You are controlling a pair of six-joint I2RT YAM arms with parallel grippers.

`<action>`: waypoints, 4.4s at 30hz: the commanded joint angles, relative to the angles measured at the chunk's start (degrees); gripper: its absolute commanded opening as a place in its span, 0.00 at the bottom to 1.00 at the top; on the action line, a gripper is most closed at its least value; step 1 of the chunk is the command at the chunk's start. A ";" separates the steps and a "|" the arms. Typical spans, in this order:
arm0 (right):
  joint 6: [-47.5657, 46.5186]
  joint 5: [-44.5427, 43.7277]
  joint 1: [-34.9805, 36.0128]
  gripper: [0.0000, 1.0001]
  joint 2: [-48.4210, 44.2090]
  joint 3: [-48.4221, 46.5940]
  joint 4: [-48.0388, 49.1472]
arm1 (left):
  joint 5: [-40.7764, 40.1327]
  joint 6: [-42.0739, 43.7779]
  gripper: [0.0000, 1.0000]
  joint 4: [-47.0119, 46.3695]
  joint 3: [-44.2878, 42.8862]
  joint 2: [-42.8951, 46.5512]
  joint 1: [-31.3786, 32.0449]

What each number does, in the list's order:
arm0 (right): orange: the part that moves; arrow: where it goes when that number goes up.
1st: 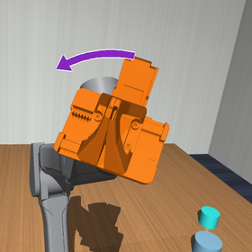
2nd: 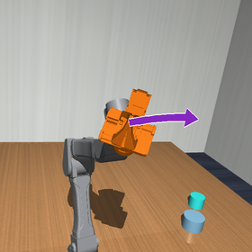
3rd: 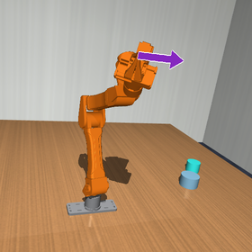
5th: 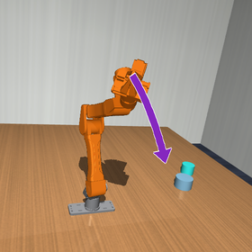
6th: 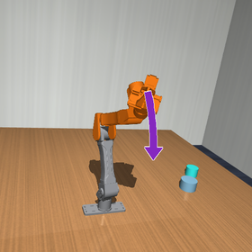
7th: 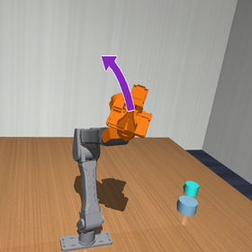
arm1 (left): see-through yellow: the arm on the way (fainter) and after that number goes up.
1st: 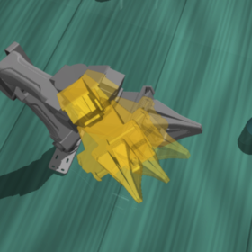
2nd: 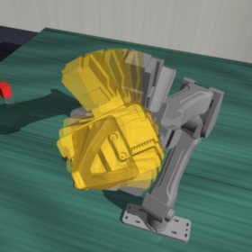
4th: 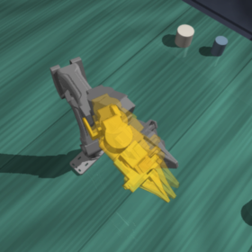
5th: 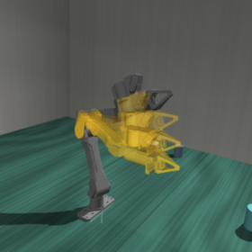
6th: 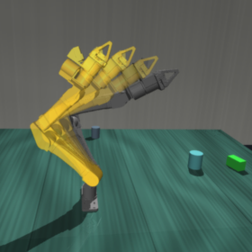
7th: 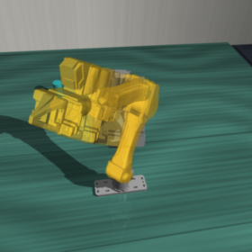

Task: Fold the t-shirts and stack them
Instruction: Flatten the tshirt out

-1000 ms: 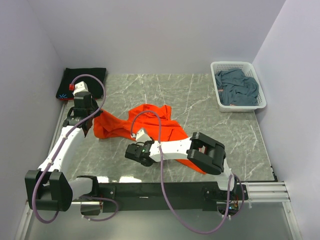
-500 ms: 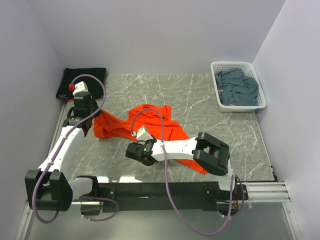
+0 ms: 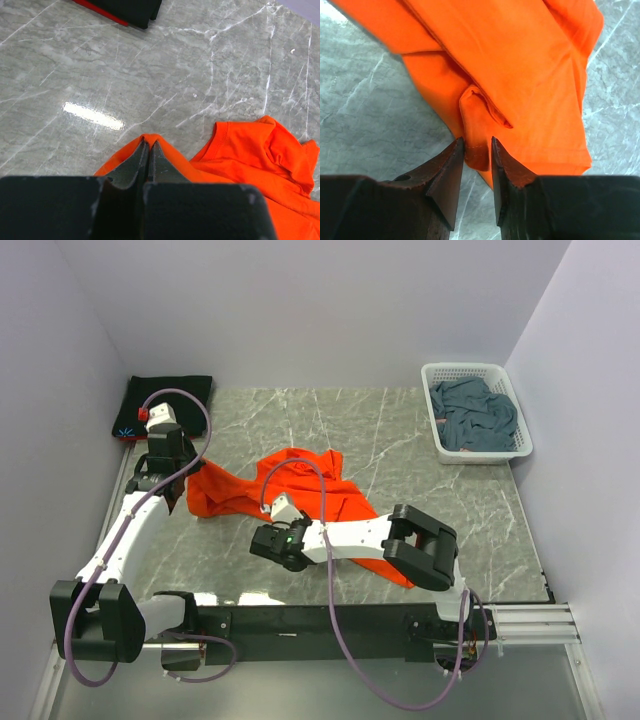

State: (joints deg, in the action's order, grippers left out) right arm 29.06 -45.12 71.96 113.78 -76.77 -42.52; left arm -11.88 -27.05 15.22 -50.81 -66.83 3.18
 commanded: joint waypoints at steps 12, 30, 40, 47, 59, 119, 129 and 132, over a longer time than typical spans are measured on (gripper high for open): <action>-2.60 3.46 -0.07 0.38 2.41 -0.83 3.68 | 0.63 0.24 0.01 -1.95 -0.08 0.65 -0.28; -2.96 6.54 2.04 0.35 7.25 -3.91 0.43 | 0.98 0.24 0.01 -1.86 -0.26 0.29 -0.28; -2.87 4.69 2.74 0.24 6.37 -5.49 -2.57 | 0.98 0.24 0.01 -1.78 -0.26 0.56 -0.37; -3.04 4.43 2.83 0.02 4.53 -5.41 -2.92 | 0.89 0.15 0.01 -1.86 -0.17 0.73 -0.37; -9.80 4.43 -3.92 0.00 -13.29 -5.23 -5.82 | -3.06 -1.95 0.01 2.43 -5.51 -0.84 -0.54; -48.13 18.32 -44.79 0.00 -39.44 21.84 33.46 | 13.46 9.47 0.01 -13.63 -9.74 -8.91 -4.23; -53.84 19.63 -50.69 0.00 -16.15 11.57 37.51 | 16.27 8.42 0.01 -13.03 -23.44 -33.80 -4.23; -54.28 20.43 -51.48 0.00 -14.12 8.75 37.95 | 16.97 7.36 0.01 -12.41 -27.13 -36.61 -4.24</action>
State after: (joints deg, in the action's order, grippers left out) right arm -23.55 -24.43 21.58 99.26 -63.90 -8.49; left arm 3.53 -18.76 5.45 -72.42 -102.89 -0.93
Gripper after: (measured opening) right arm 0.009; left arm 0.021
